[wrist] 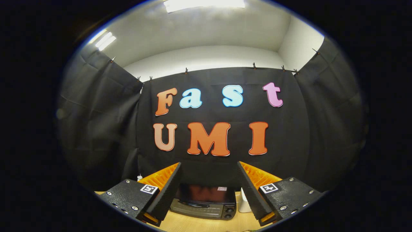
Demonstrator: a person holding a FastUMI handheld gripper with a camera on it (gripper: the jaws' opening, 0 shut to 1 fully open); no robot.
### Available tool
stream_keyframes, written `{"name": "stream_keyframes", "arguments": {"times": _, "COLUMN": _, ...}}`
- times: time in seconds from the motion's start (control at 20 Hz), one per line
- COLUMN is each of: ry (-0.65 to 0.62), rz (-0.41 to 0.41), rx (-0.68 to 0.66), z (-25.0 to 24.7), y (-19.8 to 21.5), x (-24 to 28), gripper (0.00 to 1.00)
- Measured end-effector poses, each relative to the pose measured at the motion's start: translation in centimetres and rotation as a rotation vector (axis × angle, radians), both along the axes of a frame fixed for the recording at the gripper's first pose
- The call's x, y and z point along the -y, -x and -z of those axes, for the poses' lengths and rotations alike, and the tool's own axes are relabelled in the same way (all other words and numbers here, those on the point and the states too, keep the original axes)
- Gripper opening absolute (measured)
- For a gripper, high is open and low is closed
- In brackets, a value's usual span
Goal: Open the toaster oven, put the food inside, and close the toaster oven door.
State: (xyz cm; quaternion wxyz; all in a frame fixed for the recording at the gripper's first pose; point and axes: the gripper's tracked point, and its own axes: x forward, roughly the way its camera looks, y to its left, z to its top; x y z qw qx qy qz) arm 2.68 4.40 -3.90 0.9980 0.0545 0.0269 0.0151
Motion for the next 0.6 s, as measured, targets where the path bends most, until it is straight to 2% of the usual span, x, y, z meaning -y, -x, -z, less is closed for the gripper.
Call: {"name": "stream_keyframes", "arguments": {"times": 0.6, "ry": 0.017, "rz": -0.011, "rx": -0.173, "z": 14.0, "y": -5.9, "x": -5.9, "gripper": 0.99}}
